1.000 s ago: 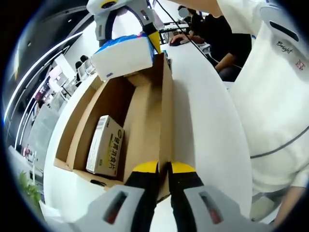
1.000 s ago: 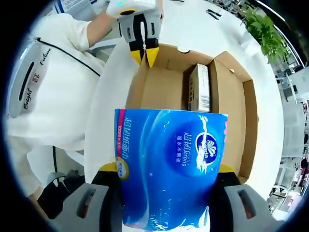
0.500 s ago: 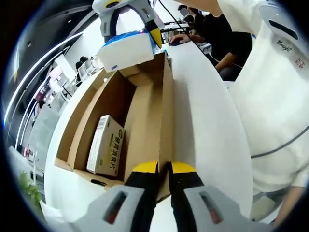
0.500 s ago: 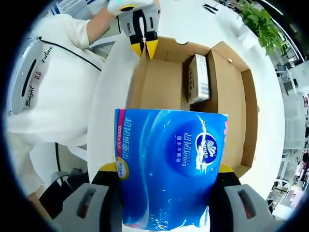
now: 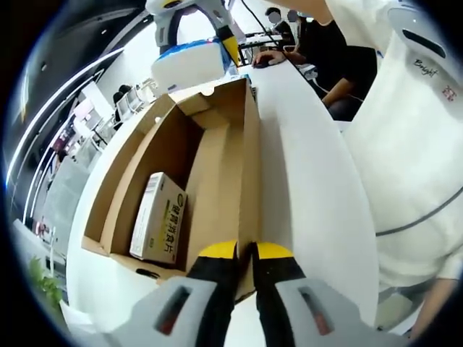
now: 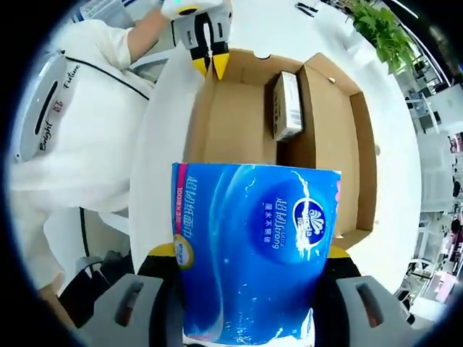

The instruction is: Operate the shoe box by opening the lid, removing the specified soft item, and placing it in the target area until the item is outside and the box remains undamaged.

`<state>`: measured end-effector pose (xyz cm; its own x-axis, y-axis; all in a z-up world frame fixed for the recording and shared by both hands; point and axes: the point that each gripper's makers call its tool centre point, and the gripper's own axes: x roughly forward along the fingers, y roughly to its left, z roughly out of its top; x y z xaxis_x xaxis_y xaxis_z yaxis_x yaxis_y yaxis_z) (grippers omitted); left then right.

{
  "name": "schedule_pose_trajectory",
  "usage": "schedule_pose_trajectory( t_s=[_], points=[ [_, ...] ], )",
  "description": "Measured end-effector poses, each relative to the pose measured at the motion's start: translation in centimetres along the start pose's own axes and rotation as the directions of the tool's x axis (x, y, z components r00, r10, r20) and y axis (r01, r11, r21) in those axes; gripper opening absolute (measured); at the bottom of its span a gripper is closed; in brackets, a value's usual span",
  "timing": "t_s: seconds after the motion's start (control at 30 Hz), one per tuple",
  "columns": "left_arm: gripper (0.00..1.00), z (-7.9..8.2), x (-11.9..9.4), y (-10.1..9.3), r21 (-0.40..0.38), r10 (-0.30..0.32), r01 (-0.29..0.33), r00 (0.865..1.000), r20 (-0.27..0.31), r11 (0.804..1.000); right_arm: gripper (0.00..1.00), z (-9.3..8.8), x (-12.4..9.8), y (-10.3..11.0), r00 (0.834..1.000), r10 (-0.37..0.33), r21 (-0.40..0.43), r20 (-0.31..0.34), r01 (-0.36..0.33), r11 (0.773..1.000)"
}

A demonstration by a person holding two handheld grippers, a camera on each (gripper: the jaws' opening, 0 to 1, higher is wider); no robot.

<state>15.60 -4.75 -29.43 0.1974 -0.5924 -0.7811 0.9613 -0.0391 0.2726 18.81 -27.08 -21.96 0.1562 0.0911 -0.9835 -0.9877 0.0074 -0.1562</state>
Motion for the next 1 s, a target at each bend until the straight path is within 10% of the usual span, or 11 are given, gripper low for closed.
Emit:
schedule_pose_trajectory(
  t_s=[1.0],
  points=[
    [0.07,0.1,0.0,0.0,-0.004,-0.001,0.001,1.000,-0.001,1.000,0.69,-7.2,-0.1,-0.1,0.999,-0.032,0.066,-0.039,0.035,0.997]
  ],
)
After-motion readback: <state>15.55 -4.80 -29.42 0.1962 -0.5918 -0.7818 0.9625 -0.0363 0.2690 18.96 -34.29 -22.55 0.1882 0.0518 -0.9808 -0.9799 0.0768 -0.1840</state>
